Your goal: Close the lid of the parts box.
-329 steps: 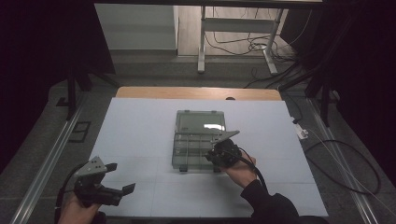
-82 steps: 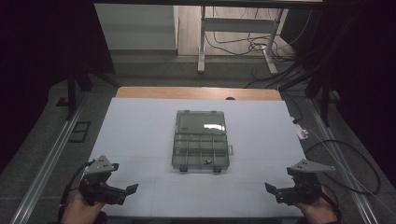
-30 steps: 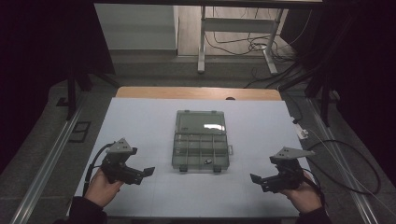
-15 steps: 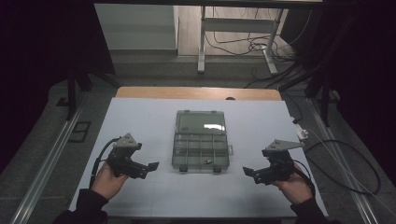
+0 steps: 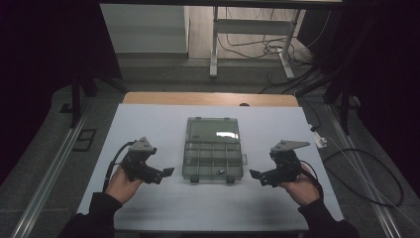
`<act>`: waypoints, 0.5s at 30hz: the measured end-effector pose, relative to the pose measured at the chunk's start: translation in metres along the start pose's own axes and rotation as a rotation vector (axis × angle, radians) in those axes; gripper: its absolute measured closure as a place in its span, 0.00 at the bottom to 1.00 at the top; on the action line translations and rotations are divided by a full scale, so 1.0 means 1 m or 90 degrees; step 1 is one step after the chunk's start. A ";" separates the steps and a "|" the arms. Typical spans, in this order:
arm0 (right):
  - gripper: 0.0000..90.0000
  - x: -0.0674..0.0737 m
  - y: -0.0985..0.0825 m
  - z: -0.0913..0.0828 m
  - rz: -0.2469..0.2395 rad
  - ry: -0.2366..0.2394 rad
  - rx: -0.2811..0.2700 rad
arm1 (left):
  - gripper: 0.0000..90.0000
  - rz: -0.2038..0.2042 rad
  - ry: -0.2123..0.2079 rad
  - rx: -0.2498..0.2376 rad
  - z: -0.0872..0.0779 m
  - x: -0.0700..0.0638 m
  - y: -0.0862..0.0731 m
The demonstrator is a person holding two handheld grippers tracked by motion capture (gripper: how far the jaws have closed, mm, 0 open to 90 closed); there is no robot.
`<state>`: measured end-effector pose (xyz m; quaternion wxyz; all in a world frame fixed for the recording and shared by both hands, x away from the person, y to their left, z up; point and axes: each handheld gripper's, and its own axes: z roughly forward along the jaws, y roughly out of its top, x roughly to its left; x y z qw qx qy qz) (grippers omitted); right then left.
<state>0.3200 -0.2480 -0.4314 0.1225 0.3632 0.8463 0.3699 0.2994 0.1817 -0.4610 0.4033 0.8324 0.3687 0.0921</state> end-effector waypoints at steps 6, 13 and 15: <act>0.00 -0.003 0.007 0.010 -0.001 -0.001 0.006 | 0.00 -0.005 -0.005 0.003 0.007 0.005 0.002; 0.00 -0.010 0.013 0.023 0.004 -0.001 0.017 | 0.00 -0.005 -0.010 0.003 0.016 0.010 0.006; 0.00 -0.012 0.015 0.026 0.008 0.001 0.020 | 0.00 -0.002 -0.007 0.005 0.019 0.012 0.008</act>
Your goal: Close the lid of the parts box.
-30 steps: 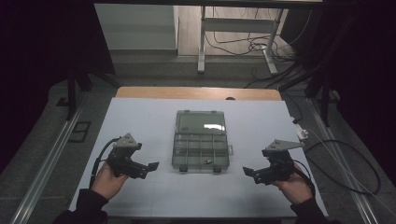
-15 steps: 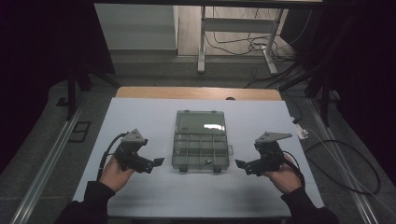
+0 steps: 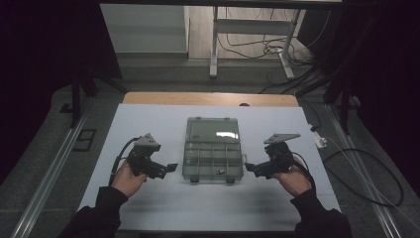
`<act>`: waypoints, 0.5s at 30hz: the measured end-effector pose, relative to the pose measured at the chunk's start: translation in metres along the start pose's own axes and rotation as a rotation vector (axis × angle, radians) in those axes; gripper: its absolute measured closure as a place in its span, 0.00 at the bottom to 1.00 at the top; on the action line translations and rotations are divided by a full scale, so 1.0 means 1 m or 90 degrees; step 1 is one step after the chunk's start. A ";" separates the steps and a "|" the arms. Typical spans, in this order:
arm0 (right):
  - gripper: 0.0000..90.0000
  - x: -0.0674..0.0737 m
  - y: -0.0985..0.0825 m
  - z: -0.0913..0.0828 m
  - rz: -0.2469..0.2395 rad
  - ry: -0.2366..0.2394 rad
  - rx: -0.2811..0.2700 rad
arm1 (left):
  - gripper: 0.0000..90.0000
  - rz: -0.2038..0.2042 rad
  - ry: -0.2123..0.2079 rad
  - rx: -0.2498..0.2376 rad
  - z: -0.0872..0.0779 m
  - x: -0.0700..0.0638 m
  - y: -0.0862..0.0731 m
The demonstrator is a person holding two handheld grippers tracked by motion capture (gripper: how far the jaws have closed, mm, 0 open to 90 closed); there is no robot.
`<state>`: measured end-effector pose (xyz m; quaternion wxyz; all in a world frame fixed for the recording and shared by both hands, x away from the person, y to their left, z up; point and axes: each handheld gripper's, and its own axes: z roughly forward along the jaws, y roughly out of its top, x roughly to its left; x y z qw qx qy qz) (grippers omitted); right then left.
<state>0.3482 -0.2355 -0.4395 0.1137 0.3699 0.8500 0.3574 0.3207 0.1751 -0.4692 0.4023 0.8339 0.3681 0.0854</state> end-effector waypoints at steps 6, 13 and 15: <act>0.00 -0.004 0.007 0.010 0.001 -0.001 0.006 | 0.00 0.011 -0.006 0.002 0.009 0.004 0.005; 0.00 -0.006 0.017 0.023 -0.007 -0.012 0.009 | 0.00 0.016 -0.012 0.014 0.020 0.007 0.009; 0.00 -0.007 0.020 0.026 -0.009 -0.013 0.008 | 0.00 0.015 -0.014 0.010 0.022 0.007 0.011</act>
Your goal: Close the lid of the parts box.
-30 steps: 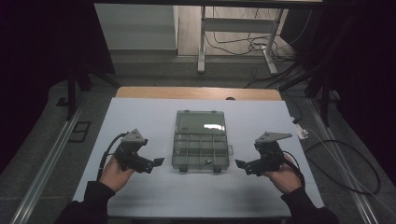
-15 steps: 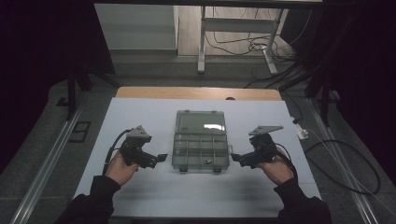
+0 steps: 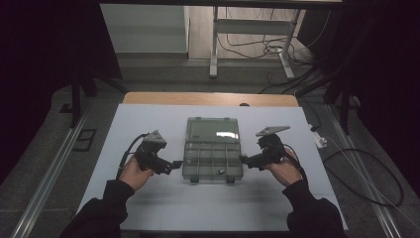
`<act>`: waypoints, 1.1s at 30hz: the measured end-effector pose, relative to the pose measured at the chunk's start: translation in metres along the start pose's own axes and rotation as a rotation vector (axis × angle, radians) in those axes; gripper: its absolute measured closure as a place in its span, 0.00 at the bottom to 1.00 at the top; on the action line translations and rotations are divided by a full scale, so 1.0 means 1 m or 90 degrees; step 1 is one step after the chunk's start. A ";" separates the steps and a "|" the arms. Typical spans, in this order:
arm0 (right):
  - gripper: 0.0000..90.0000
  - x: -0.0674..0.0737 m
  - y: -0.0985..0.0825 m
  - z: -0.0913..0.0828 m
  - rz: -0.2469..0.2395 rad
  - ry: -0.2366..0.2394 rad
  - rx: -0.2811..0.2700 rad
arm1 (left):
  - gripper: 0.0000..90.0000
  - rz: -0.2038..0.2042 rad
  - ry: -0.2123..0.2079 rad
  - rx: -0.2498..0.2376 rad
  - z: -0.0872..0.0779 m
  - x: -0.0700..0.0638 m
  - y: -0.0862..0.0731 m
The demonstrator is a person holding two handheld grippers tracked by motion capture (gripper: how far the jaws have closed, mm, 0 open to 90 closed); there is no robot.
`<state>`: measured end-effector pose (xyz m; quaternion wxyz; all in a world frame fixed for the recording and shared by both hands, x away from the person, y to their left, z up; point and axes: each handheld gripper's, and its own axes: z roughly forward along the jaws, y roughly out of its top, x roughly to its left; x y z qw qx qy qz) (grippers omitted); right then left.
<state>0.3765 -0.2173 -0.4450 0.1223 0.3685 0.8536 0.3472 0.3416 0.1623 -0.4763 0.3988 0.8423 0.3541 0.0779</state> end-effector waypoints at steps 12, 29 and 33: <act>0.00 -0.007 0.017 0.024 0.008 -0.005 0.009 | 0.00 -0.009 -0.006 0.002 0.014 0.010 0.010; 0.00 -0.013 0.039 0.058 0.020 -0.015 0.028 | 0.00 -0.020 -0.007 0.018 0.033 0.019 0.023; 0.00 -0.017 0.042 0.064 0.034 -0.016 0.025 | 0.00 -0.029 -0.012 0.015 0.037 0.021 0.026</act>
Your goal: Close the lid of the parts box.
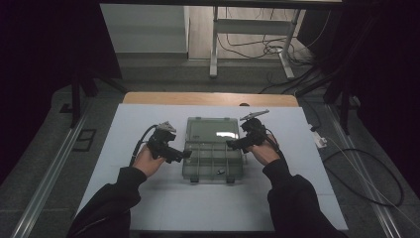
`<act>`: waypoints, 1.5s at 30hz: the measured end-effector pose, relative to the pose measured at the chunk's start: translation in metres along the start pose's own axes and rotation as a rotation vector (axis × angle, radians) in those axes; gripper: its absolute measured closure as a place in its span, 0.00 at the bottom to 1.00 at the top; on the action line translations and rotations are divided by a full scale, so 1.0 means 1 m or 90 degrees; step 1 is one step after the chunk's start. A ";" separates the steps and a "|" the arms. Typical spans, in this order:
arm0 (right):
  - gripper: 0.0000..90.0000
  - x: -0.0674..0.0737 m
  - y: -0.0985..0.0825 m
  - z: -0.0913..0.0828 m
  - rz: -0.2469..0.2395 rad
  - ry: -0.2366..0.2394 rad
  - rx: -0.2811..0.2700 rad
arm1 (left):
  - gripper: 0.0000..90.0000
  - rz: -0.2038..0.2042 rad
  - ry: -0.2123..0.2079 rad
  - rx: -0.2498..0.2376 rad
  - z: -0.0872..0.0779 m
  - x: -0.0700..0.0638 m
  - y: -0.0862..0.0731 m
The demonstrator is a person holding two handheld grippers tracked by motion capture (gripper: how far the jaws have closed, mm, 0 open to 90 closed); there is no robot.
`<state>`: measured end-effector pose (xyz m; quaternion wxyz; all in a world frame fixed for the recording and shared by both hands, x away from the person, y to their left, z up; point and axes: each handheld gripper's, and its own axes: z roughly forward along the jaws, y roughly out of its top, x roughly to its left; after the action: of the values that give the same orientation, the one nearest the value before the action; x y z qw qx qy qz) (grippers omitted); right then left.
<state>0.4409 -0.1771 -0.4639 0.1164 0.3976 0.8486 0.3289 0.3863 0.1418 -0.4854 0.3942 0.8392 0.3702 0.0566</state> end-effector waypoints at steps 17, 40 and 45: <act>0.00 -0.012 0.024 0.028 0.037 -0.034 0.047 | 0.00 0.010 -0.014 -0.013 0.012 0.011 0.014; 0.02 -0.032 0.028 0.057 0.059 -0.056 0.105 | 0.00 0.041 -0.009 -0.007 0.026 0.015 0.013; 0.18 -0.035 0.029 0.057 0.049 -0.067 0.111 | 0.00 0.040 -0.009 -0.003 0.025 0.017 0.011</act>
<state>0.5077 -0.1637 -0.4903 0.1133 0.4553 0.8509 0.2365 0.4150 0.1328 -0.4980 0.3966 0.8501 0.3406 0.0641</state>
